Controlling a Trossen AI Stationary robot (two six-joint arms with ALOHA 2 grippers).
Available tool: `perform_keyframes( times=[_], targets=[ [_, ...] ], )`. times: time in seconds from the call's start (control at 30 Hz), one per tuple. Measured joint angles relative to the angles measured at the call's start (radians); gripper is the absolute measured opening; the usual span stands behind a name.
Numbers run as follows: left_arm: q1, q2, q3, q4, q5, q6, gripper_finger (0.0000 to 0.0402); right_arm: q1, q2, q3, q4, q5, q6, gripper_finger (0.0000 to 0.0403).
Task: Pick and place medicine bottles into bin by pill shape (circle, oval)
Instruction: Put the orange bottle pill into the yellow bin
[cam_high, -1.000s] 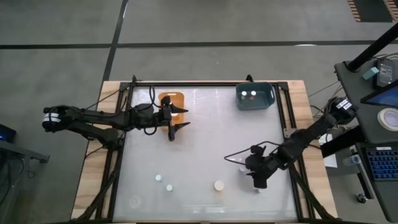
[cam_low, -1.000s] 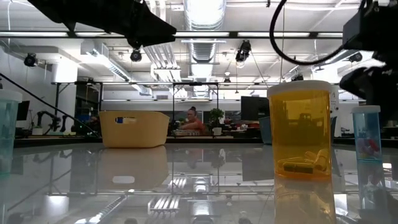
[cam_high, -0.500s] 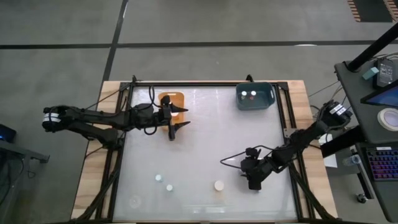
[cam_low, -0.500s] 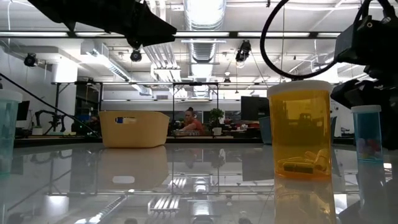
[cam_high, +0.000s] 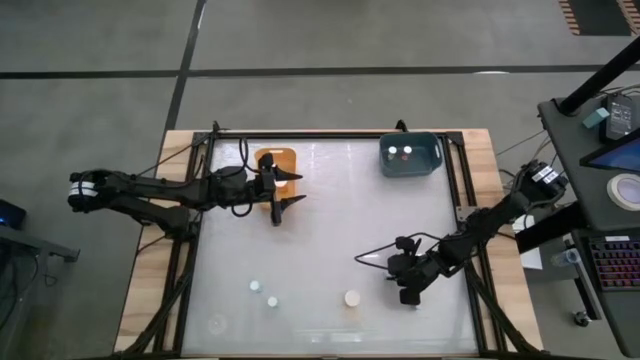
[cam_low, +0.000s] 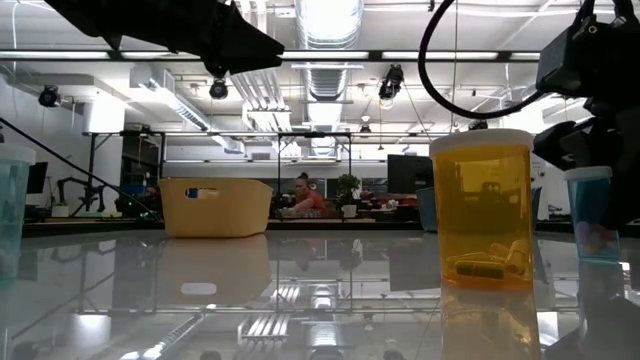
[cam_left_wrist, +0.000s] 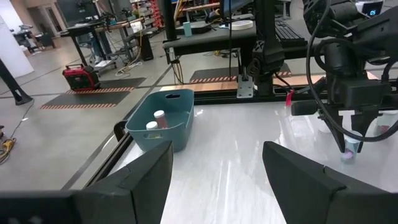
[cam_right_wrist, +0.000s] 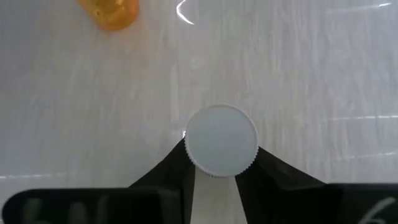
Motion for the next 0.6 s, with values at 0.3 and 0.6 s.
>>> perform_keyframes(
  times=[0.3,0.6],
  targets=[
    [0.000,0.000,0.000,-0.004,0.000,0.003,0.0233,-0.082,-0.091,0.021,-0.085,0.000,-0.007,0.0091],
    [0.000,-0.039,0.000,-0.053,-0.070,0.077,0.0233,-0.307,-0.148,0.191,-0.269,0.000,-0.162,0.0091]
  ],
)
